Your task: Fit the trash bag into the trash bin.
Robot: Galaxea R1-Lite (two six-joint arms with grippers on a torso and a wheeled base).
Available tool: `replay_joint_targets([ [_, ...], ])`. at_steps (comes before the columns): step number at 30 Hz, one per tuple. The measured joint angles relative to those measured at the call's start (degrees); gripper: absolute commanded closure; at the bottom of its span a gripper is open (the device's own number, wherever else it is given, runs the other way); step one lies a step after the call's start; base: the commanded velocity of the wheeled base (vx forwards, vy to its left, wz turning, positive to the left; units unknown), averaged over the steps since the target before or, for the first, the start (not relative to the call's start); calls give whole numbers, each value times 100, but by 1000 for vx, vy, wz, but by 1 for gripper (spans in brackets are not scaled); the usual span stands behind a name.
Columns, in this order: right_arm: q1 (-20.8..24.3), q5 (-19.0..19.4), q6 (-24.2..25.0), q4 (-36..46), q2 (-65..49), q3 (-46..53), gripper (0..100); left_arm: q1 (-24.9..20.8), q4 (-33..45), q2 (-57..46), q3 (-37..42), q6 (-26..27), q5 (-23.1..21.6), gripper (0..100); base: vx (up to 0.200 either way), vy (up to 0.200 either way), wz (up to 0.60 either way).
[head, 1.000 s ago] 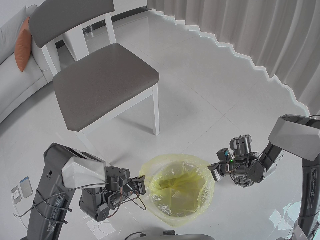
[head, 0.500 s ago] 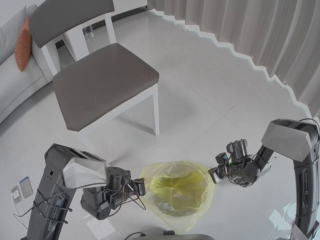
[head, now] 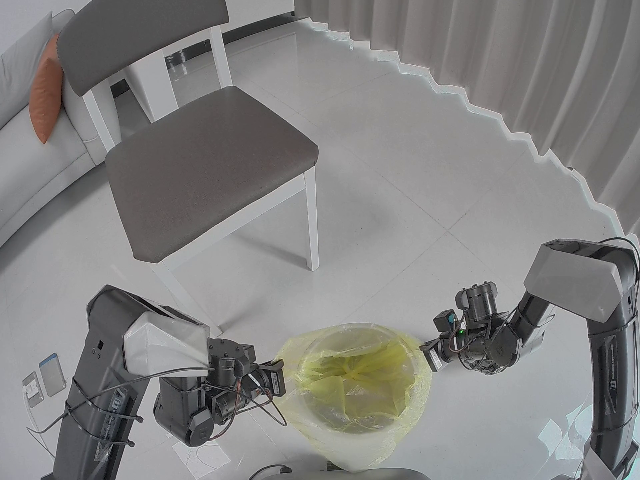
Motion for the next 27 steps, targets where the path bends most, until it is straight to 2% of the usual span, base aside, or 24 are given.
replay_joint_targets([
  [12, -17, 0, -161, -35, -129, 269, 100, 7, -162, 45, 210, 87, -7, 100, 0, 0, 0],
  [13, -15, 0, -172, -33, -140, 274, 0, 7, -171, 50, 196, 87, 0, 100, 0, 0, 0],
  [27, -122, -2, -178, -30, -529, 460, 0, -6, -291, 122, 105, 211, 61, 100, 0, 0, 0],
])
